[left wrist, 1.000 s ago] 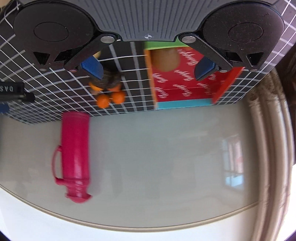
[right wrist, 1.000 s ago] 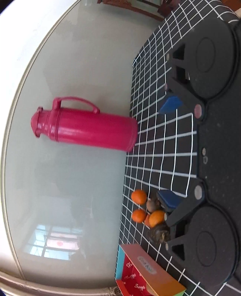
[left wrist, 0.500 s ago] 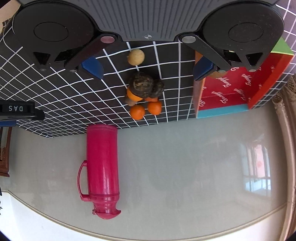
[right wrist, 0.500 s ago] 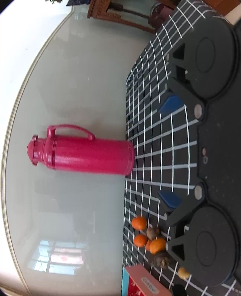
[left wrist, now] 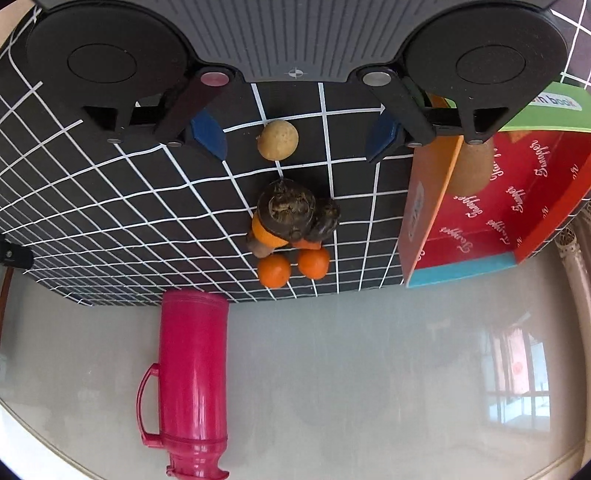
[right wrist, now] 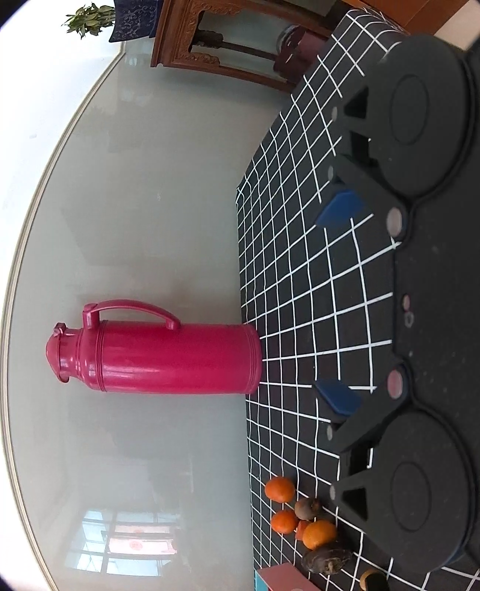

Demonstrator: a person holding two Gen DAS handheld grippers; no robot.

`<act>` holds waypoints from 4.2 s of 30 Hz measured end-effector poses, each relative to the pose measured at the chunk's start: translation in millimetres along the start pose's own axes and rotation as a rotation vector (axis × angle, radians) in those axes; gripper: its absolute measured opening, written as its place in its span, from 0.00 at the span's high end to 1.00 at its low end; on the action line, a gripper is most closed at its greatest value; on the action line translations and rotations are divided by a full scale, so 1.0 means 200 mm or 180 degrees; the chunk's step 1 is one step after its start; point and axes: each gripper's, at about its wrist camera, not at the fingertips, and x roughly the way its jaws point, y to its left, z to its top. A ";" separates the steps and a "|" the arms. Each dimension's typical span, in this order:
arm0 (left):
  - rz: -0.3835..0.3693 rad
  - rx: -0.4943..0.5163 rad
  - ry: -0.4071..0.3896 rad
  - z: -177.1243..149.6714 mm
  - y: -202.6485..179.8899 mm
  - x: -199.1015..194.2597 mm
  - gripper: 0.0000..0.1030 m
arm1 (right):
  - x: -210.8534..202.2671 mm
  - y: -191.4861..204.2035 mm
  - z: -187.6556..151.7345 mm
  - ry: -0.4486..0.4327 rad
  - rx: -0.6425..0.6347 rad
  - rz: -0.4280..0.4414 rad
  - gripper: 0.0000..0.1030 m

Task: Organize fruits
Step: 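Reach the left tool to the small tan potato and close on it, then carry the tan potato into the red box and open the left tool, then reach the right tool to the dark brown round fruit and close on it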

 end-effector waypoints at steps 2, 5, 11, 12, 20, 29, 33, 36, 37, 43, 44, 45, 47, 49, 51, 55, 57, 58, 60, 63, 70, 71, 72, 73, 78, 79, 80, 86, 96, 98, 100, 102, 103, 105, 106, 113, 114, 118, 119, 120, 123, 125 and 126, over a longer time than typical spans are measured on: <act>0.0003 0.0011 0.0035 0.00 -0.01 0.02 0.21 | -0.01 0.00 0.00 -0.0005 0.0001 0.0006 0.14; 0.0006 0.0011 0.0117 0.00 -0.01 0.06 0.36 | -0.01 0.00 0.00 -0.0011 0.0003 0.0003 0.14; -0.0016 -0.0028 0.0208 -0.01 -0.02 0.10 0.44 | -0.01 -0.01 -0.01 -0.0010 0.0015 -0.0005 0.14; -0.0028 -0.0029 0.0206 0.00 -0.02 0.10 0.49 | -0.01 -0.01 -0.01 -0.0011 0.0009 -0.0008 0.14; -0.0100 -0.0059 0.0197 0.00 -0.02 0.09 0.74 | -0.02 -0.01 -0.01 -0.0003 0.0002 -0.0016 0.14; -0.0085 -0.0062 -0.0105 0.02 0.03 -0.01 0.74 | -0.01 0.03 0.00 0.0004 -0.0013 0.0024 0.14; -0.0082 -0.0057 -0.0295 0.03 0.07 -0.09 0.74 | -0.02 0.08 0.00 0.0003 -0.0066 0.0070 0.14; -0.0050 -0.0079 -0.0343 0.04 0.12 -0.13 0.74 | -0.02 0.12 0.01 0.0008 -0.0093 0.0103 0.14; -0.0039 -0.0093 -0.0360 0.04 0.13 -0.15 0.74 | -0.02 0.13 0.01 0.0008 -0.0096 0.0116 0.14; 0.0111 -0.0213 -0.0443 0.04 0.27 -0.21 0.74 | -0.02 0.23 0.01 0.0009 -0.0142 0.0218 0.14; 0.0143 -0.0248 -0.0467 0.04 0.30 -0.23 0.74 | -0.03 0.25 0.02 0.0010 -0.0157 0.0238 0.14; 0.0178 -0.0282 -0.0497 0.04 0.33 -0.24 0.74 | -0.03 0.27 0.02 0.0009 -0.0172 0.0258 0.14; 0.0265 -0.0336 -0.0536 0.03 0.39 -0.26 0.74 | -0.03 0.30 0.02 0.0008 -0.0201 0.0296 0.14; 0.0336 -0.0393 -0.0544 0.02 0.45 -0.27 0.74 | -0.04 0.33 0.02 0.0006 -0.0228 0.0324 0.14; 0.0406 -0.0439 -0.0537 0.02 0.51 -0.28 0.74 | -0.04 0.36 0.02 0.0005 -0.0242 0.0346 0.14; 0.0510 -0.0499 -0.0541 0.00 0.61 -0.30 0.74 | -0.05 0.39 0.02 0.0004 -0.0262 0.0378 0.14; 0.0563 -0.0521 -0.0536 -0.01 0.64 -0.30 0.74 | -0.05 0.41 0.02 0.0005 -0.0274 0.0391 0.14; 0.0595 -0.0534 -0.0535 -0.01 0.66 -0.30 0.74 | -0.05 0.42 0.01 0.0005 -0.0281 0.0396 0.14; 0.0656 -0.0566 -0.0510 -0.02 0.69 -0.29 0.74 | -0.05 0.43 0.01 0.0007 -0.0300 0.0406 0.14; 0.0757 -0.0636 -0.0474 -0.04 0.74 -0.27 0.74 | -0.06 0.44 0.01 -0.0003 -0.0326 0.0414 0.14; 0.0873 -0.0664 -0.0397 -0.07 0.83 -0.23 0.74 | -0.05 0.43 0.01 -0.0001 -0.0325 0.0416 0.14; 0.0893 -0.0665 -0.0399 -0.07 0.83 -0.23 0.74 | -0.05 0.43 0.01 -0.0003 -0.0328 0.0418 0.14; 0.0903 -0.0678 -0.0392 -0.07 0.84 -0.23 0.74 | -0.05 0.44 0.01 -0.0003 -0.0329 0.0419 0.14; 0.0898 -0.0693 -0.0374 -0.08 0.85 -0.23 0.74 | -0.05 0.44 0.01 -0.0001 -0.0325 0.0423 0.14; 0.0890 -0.0691 -0.0388 -0.08 0.84 -0.24 0.74 | -0.06 0.46 0.01 -0.0019 -0.0335 0.0460 0.11; 0.0881 -0.0693 -0.0383 -0.08 0.84 -0.24 0.74 | -0.06 0.47 0.01 -0.0034 -0.0341 0.0463 0.11; 0.0880 -0.0684 -0.0380 -0.08 0.84 -0.23 0.72 | -0.06 0.48 0.01 -0.0040 -0.0350 0.0460 0.10; 0.0948 -0.0590 -0.0533 -0.08 0.81 -0.28 0.27 | -0.06 0.52 0.01 -0.0037 -0.0366 0.0511 0.10; 0.0992 -0.0528 -0.0605 -0.08 0.81 -0.31 0.14 | -0.07 0.59 0.01 -0.0053 -0.0404 0.0619 0.10; 0.1000 -0.0534 -0.0622 -0.08 0.82 -0.32 0.14 | -0.07 0.61 0.01 -0.0050 -0.0403 0.0649 0.10; 0.1009 -0.0535 -0.0601 -0.09 0.84 -0.32 0.14 | -0.06 0.64 0.01 -0.0036 -0.0410 0.0707 0.10; 0.1033 -0.0535 -0.0610 -0.10 0.85 -0.33 0.14 | -0.07 0.69 0.00 -0.0040 -0.0443 0.0762 0.10; 0.1038 -0.0543 -0.0606 -0.10 0.86 -0.33 0.14 | -0.07 0.71 0.00 -0.0040 -0.0468 0.0793 0.10; 0.1076 -0.0549 -0.0589 -0.11 0.89 -0.33 0.14 | -0.07 0.77 0.00 -0.0043 -0.0539 0.0835 0.10; 0.1083 -0.0562 -0.0591 -0.12 0.90 -0.34 0.14 | -0.08 0.79 -0.01 -0.0055 -0.0576 0.0851 0.10; 0.1161 -0.0642 -0.0561 -0.15 1.00 -0.37 0.14 | -0.05 0.95 -0.02 0.0000 -0.0696 0.0961 0.10; 0.1168 -0.0654 -0.0557 -0.16 1.02 -0.37 0.14 | -0.04 0.97 -0.02 0.0021 -0.0697 0.0975 0.10; 0.1203 -0.0709 -0.0536 -0.18 1.07 -0.39 0.14 | 0.00 1.06 -0.04 0.0122 -0.0718 0.1008 0.11; 0.1208 -0.0723 -0.0534 -0.19 1.08 -0.39 0.14 | 0.01 1.07 -0.04 0.0150 -0.0714 0.1005 0.11; 0.1203 -0.0735 -0.0534 -0.19 1.09 -0.39 0.14 | 0.02 1.09 -0.05 0.0185 -0.0708 0.1003 0.12; 0.1205 -0.0756 -0.0535 -0.19 1.11 -0.40 0.14 | 0.06 1.13 -0.06 0.0278 -0.0693 0.0969 0.16; 0.1203 -0.0758 -0.0536 -0.19 1.11 -0.40 0.14 | 0.09 1.14 -0.06 0.0347 -0.0663 0.0962 0.19; 0.1202 -0.0756 -0.0535 -0.19 1.11 -0.39 0.14 | 0.10 1.15 -0.07 0.0382 -0.0649 0.0944 0.22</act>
